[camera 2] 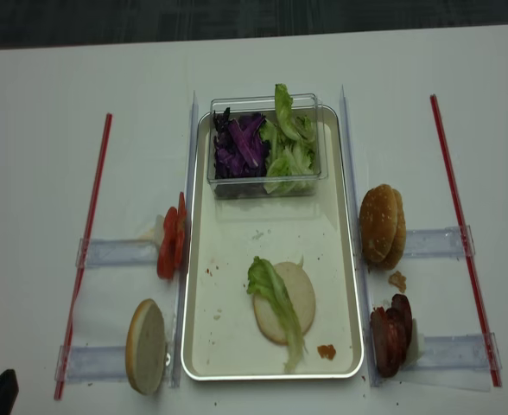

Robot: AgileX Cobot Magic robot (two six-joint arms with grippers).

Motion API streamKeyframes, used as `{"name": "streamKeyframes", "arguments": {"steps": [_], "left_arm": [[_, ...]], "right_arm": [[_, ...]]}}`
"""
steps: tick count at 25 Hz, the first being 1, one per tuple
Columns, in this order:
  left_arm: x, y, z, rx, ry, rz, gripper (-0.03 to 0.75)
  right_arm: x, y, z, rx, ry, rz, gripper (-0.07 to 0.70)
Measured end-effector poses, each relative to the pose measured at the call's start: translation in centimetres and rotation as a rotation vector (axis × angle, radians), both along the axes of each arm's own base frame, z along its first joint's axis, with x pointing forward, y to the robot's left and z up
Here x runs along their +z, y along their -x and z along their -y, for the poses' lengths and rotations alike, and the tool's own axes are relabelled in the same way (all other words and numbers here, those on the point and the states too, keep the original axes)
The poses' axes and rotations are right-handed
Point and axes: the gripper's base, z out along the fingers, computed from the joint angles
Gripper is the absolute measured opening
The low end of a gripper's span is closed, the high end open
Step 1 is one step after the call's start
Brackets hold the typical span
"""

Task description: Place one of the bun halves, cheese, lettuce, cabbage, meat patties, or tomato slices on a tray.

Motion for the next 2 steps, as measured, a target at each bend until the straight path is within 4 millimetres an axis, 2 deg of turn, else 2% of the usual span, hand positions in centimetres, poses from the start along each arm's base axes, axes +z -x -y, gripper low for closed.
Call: {"name": "streamKeyframes", "arguments": {"steps": [2], "left_arm": [[0.00, 0.00, 0.00, 0.000, 0.000, 0.000, 0.400]], "right_arm": [[0.00, 0.00, 0.00, 0.000, 0.000, 0.000, 0.469]]}}
